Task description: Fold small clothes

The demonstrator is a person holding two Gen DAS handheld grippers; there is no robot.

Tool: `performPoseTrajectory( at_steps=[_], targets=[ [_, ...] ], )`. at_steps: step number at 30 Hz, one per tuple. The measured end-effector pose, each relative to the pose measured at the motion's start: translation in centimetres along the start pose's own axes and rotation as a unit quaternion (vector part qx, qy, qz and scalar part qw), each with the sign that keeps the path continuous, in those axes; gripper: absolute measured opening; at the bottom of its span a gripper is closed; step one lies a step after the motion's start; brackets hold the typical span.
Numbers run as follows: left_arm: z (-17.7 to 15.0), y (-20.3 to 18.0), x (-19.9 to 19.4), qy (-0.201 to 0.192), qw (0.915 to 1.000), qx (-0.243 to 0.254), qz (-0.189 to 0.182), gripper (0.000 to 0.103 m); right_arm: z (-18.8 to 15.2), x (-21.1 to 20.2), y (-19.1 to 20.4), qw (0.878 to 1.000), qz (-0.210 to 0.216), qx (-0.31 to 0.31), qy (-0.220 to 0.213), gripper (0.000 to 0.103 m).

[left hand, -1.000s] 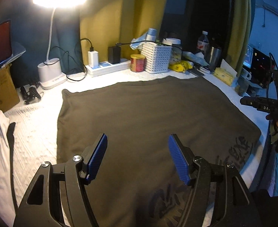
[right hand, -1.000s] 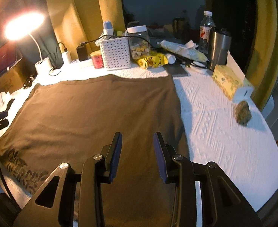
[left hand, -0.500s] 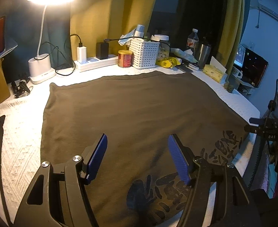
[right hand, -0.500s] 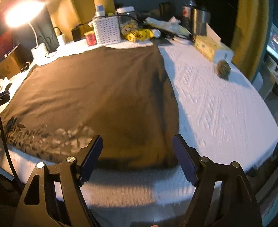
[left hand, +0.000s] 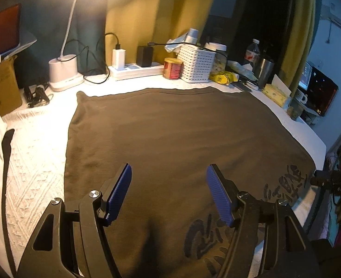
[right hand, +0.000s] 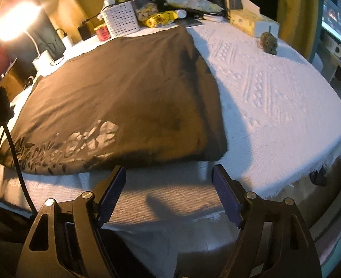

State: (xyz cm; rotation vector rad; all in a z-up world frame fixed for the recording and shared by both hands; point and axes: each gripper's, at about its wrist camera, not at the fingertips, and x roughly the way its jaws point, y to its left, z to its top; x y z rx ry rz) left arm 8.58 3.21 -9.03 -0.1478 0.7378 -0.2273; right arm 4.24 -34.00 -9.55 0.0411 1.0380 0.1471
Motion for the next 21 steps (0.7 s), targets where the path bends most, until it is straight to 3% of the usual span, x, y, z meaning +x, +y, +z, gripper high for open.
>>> performPoseTrajectory(
  at_steps=[21],
  targets=[
    [1.7,3.5,1.7,0.016,0.9988,-0.032,0.033,0.067,8.4,5.9,1.6,0.995,0.06,0.056,-0.053,0.079]
  ],
)
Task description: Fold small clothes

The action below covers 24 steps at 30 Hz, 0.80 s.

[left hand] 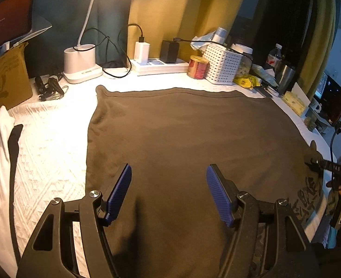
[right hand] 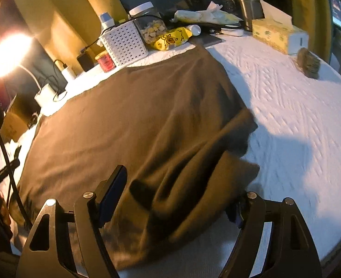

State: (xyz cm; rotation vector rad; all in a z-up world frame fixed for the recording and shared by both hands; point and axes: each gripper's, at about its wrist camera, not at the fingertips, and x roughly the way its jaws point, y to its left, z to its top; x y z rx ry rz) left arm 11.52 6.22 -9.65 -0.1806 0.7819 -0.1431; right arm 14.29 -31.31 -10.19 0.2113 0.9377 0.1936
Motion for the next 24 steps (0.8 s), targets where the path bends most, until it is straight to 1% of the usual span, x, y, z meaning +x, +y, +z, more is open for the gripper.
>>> performPoseTrajectory(
  at_steps=[3,8,10,12,14,15,16,18,21,24],
  targets=[
    [0.4,0.5,0.4,0.001,1.0,-0.003,0.002,0.067,1.4,1.1,-0.2,1.0,0.004,0.008,-0.001,0.079],
    [0.8,1.3,1.1,0.006,0.9999,-0.013,0.004,0.067,3.6,3.0,0.0,1.0,0.003,0.0,-0.004,0.079],
    [1.0,1.5,1.1,0.007,0.9999,-0.012,0.005,0.067,4.1,3.6,0.0,1.0,0.008,-0.003,-0.004,0.077],
    [1.2,1.7,1.2,0.008,0.9999,-0.012,0.007,0.067,4.6,4.2,0.4,1.0,0.009,-0.011,-0.003,0.066],
    [1.4,2.1,1.2,0.008,0.9998,-0.014,0.008,0.067,5.0,4.9,0.9,1.0,0.005,-0.028,-0.003,0.062],
    [1.4,2.3,1.2,0.007,0.9998,-0.016,0.009,0.067,5.1,5.1,1.1,0.999,0.003,-0.034,-0.004,0.061],
    [1.5,2.5,1.2,0.007,0.9998,-0.017,0.01,0.067,5.2,5.3,1.3,0.999,0.002,-0.04,-0.004,0.058],
    [1.5,2.9,1.2,0.006,0.9997,-0.02,0.012,0.067,5.4,5.8,1.7,0.999,-0.005,-0.05,-0.001,0.029],
    [1.5,3.4,1.2,0.004,0.9997,-0.022,0.012,0.067,5.7,6.0,2.0,0.999,-0.001,-0.053,0.003,0.023],
    [1.5,3.8,0.9,-0.001,0.9997,-0.023,0.01,0.067,6.0,5.8,3.0,0.998,0.001,-0.067,0.002,0.02]
  ],
)
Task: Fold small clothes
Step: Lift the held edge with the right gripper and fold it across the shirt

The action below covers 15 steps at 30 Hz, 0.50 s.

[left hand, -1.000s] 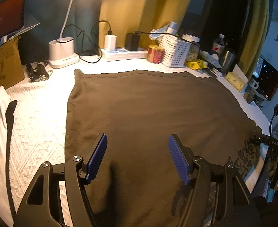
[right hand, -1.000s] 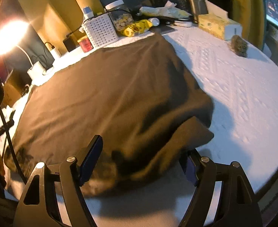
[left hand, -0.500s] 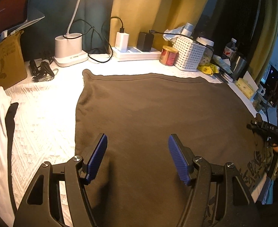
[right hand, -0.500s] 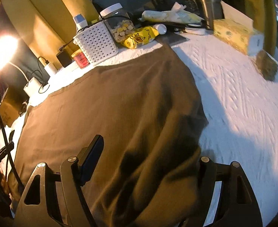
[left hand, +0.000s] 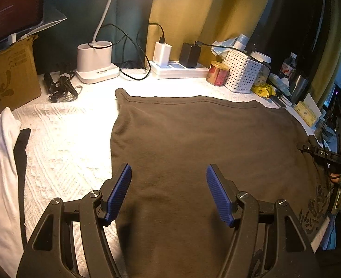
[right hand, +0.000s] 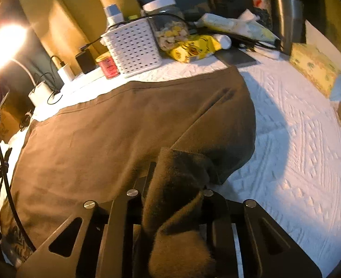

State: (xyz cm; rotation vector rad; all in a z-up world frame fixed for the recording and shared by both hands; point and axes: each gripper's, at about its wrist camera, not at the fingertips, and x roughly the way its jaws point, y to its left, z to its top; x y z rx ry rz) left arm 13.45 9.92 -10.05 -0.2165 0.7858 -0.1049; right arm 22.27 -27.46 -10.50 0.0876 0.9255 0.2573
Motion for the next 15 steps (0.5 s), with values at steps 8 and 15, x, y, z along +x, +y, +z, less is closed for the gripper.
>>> performPoseTrajectory(
  at_steps=[8,15],
  targets=[
    [-0.2,0.9,-0.8,-0.015,0.9998,-0.007,-0.008,0.067,1.4,-1.3,4.7,0.998,0.021,-0.048,-0.016,0.019],
    [-0.4,1.9,-1.8,-0.028,0.9994,-0.011,-0.015,0.067,2.4,-2.2,10.4,0.994,0.055,-0.097,-0.021,0.018]
  ],
)
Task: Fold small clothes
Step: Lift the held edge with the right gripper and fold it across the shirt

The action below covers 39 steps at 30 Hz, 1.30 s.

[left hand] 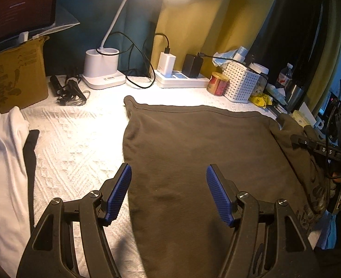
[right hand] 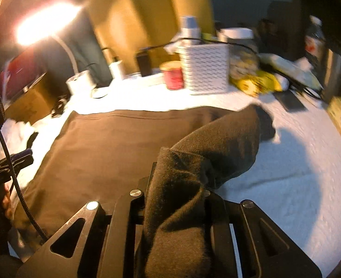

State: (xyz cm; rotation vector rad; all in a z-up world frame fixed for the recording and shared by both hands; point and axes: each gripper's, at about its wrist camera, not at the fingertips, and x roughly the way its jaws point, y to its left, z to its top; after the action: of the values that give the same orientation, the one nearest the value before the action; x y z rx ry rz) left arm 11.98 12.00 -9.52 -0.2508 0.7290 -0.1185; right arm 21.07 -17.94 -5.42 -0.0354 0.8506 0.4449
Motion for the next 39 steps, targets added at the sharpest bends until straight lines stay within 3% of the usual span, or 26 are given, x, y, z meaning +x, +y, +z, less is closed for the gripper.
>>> performPoseTrajectory(
  at_steps=[19,29,32,34,35,36,39],
  targets=[
    [-1.3,3.2,-3.1,-0.022,0.9994,-0.023,0.016,0.067,0.2,3.3,12.3,0.99,0.1,-0.1,0.017,0.018],
    [-2.0,4.2,-4.7,-0.027,0.9988,-0.029,0.03,0.067,-1.2,6.6,18.8,0.978,0.144,-0.138,0.067,0.018],
    [-2.3,4.5,-5.0,-0.026,0.9985,-0.031,0.036,0.067,-1.6,7.1,20.2,0.972,0.153,-0.155,0.091,0.026],
    [-2.4,4.7,-5.2,-0.026,0.9983,-0.034,0.041,0.067,-2.1,6.4,21.4,0.966,0.162,-0.181,0.089,0.046],
    [-2.5,4.8,-5.2,-0.025,0.9982,-0.035,0.043,0.067,-2.3,6.0,21.9,0.963,0.169,-0.19,0.088,0.063],
    [-2.5,4.9,-5.3,-0.025,0.998,-0.036,0.045,0.067,-2.6,5.5,22.5,0.959,0.181,-0.2,0.088,0.067],
    [-2.4,5.5,-5.5,-0.023,0.9974,-0.041,0.055,0.067,-3.4,4.7,23.8,0.95,0.203,-0.217,0.093,0.067]
  ],
)
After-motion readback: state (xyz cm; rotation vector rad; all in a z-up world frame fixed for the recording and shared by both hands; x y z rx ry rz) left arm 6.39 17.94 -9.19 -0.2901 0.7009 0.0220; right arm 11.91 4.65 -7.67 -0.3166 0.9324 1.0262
